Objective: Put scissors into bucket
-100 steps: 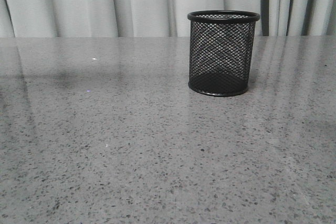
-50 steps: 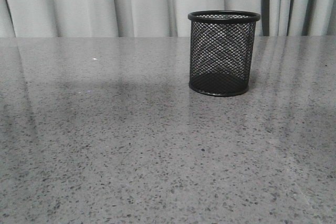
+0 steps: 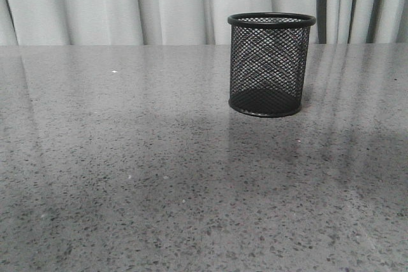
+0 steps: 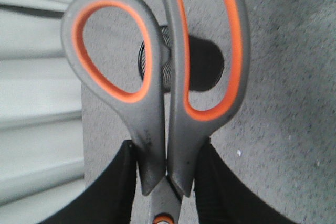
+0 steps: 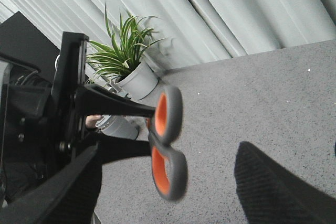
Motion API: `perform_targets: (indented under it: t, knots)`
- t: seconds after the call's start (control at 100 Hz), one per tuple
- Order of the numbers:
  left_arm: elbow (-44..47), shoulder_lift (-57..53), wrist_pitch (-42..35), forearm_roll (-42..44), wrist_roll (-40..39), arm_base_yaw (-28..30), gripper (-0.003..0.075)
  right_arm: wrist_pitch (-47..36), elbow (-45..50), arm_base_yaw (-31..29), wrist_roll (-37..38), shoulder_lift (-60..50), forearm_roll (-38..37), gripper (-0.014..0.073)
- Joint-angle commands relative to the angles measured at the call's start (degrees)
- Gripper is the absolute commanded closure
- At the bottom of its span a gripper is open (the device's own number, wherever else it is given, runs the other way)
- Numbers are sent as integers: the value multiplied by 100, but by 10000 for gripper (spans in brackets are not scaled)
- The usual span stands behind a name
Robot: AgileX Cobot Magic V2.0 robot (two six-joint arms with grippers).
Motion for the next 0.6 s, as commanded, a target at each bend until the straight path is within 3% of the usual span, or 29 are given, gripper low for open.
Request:
perform_targets:
  t: [0.0, 0.46, 0.59]
  knots:
    - [-314, -12, -467, 204, -245, -200, 741, -13, -185, -20, -83, 34, 366, 115]
    - [-1015, 524, -716, 161, -321, -699, 741, 4, -185, -20, -121, 34, 366, 121]
    - [-1015, 537, -808, 161, -321, -699, 741, 14, -185, -20, -148, 34, 342, 230]
